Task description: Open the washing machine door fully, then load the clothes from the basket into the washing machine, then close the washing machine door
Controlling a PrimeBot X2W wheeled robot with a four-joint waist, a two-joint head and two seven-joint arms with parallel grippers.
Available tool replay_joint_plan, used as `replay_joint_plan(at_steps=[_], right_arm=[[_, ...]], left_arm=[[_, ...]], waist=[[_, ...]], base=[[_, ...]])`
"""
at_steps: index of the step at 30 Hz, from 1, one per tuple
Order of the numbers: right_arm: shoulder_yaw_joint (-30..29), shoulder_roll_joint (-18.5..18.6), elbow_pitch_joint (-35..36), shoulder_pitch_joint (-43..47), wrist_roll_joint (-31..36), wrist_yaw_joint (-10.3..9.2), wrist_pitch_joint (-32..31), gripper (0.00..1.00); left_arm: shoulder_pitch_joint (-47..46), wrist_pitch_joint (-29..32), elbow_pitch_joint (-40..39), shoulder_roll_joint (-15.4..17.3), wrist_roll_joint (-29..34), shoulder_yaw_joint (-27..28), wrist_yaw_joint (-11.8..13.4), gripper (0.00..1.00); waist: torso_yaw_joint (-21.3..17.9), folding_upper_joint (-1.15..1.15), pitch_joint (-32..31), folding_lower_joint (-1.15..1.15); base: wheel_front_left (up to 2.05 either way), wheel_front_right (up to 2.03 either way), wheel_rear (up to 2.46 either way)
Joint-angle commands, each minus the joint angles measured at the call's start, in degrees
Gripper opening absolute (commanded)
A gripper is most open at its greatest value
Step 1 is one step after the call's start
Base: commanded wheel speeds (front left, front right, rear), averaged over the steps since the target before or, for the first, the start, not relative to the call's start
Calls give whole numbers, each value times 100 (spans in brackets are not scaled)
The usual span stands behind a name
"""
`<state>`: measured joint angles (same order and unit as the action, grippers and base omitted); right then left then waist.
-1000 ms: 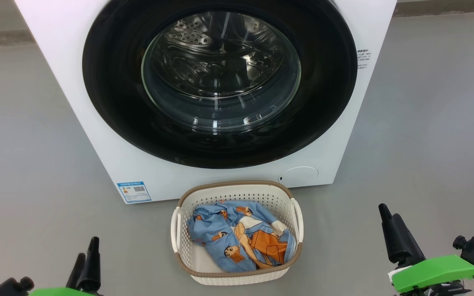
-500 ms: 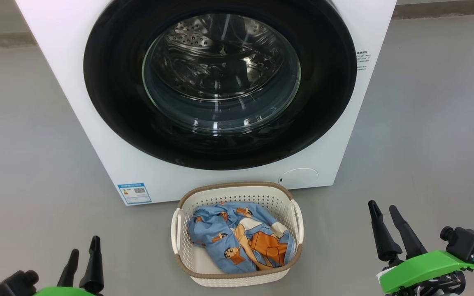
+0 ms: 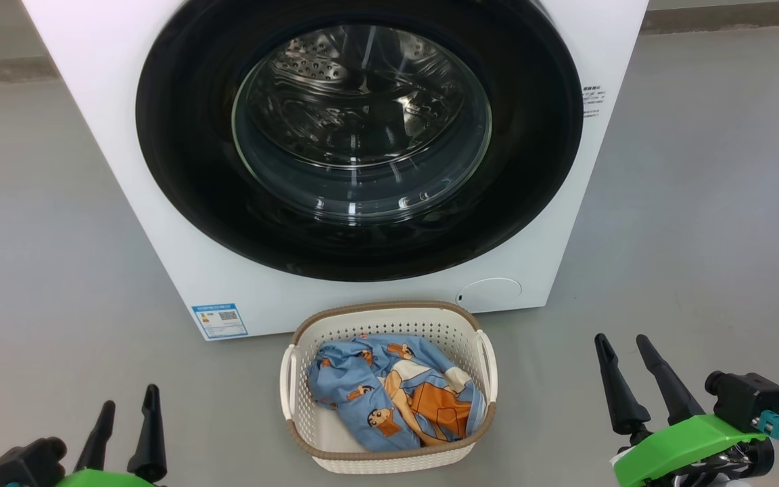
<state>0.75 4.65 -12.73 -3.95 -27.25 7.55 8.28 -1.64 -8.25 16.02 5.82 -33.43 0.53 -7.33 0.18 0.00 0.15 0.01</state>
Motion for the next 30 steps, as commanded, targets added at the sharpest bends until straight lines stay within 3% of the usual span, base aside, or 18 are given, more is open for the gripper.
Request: replay_joint_plan(at_steps=[1, 30], right_arm=[[79, 62, 112, -295, 293, -5, 118, 100], [52, 62, -181, -427, 2478, -6, 587, 100]], left_arm=[[-251, -117, -173, 132, 285, 173, -11, 100], [-267, -590, -113, 250, 2398, 245, -15, 100]], waist=[[-4, 0, 0, 0], [7, 0, 10, 0]], base=[[0, 0, 0], [0, 0, 0]])
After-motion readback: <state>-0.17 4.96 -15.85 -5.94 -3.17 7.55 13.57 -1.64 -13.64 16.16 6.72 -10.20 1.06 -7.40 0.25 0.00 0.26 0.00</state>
